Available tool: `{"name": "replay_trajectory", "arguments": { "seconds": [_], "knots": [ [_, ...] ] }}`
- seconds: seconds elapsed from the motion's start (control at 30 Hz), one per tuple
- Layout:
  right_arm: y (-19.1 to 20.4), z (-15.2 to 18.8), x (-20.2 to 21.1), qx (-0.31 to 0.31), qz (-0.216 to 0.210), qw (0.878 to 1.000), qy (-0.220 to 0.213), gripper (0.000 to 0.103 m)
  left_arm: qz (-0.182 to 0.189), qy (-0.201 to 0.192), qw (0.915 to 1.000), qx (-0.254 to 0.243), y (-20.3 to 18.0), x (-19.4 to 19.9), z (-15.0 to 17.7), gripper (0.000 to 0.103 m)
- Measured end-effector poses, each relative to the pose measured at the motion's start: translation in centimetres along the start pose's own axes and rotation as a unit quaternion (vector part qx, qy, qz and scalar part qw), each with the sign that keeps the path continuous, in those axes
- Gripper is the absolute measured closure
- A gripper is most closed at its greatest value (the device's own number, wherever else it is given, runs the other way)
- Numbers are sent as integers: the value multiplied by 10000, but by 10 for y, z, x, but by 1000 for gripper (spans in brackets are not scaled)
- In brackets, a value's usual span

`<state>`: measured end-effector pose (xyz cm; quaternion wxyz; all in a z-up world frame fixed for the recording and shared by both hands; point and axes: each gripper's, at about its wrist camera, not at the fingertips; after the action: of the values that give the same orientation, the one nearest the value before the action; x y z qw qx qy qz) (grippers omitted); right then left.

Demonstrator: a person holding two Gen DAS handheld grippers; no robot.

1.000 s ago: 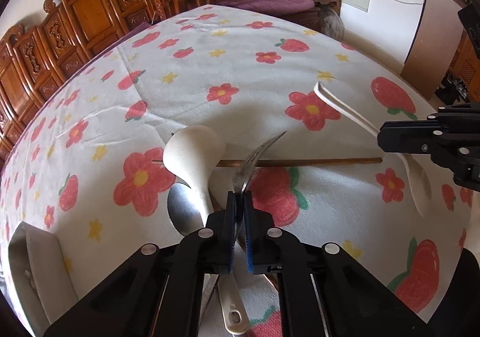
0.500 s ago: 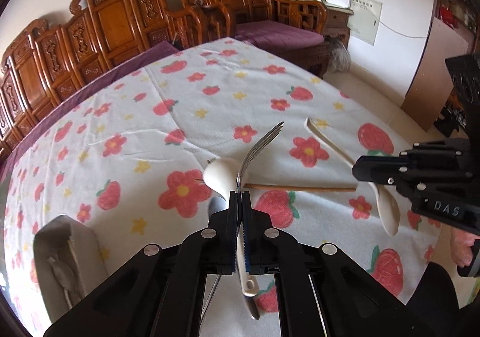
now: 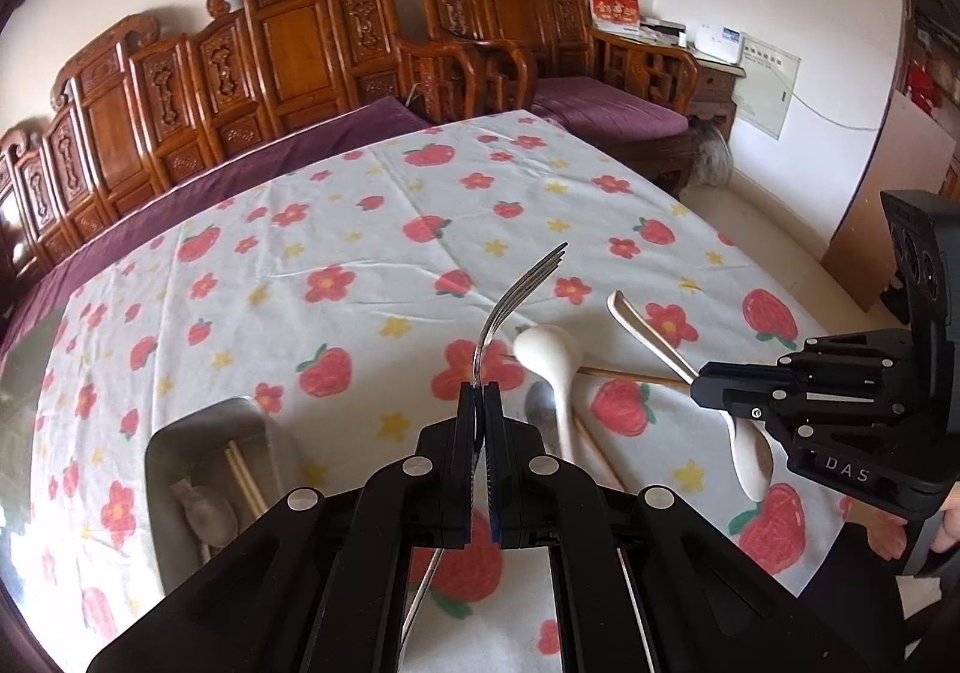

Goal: Organize utensils
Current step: 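Carry the silver fork into the tray and open the left gripper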

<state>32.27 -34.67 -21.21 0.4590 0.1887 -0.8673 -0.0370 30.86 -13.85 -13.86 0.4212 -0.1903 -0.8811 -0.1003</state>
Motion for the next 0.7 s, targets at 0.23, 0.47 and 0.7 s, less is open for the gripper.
{"name": "replay_trajectory", "arguments": {
  "seconds": [0.23, 0.47, 0.7],
  "knots": [
    [34, -6, -9, 191, -163, 9997, 17, 94, -12, 47, 9990, 438, 48, 12, 13, 101],
    [58, -7, -21, 347, -272, 9990, 95, 94, -74, 156, 9964, 828, 96, 15, 30, 101],
    [73, -6, -30, 413, -399, 9982, 144, 94, -287, 323, 9915, 1225, 131, -2, 41, 101]
  ]
}}
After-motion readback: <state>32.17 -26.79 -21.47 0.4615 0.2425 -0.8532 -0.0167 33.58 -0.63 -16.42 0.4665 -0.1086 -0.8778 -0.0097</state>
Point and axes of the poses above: each gripper's, at about its wrist camera, not at the fingertips, and x roughly against the way its jaws point, y to its left, z to its underside, and after that the axes turned 3 degrees about y, right-handed
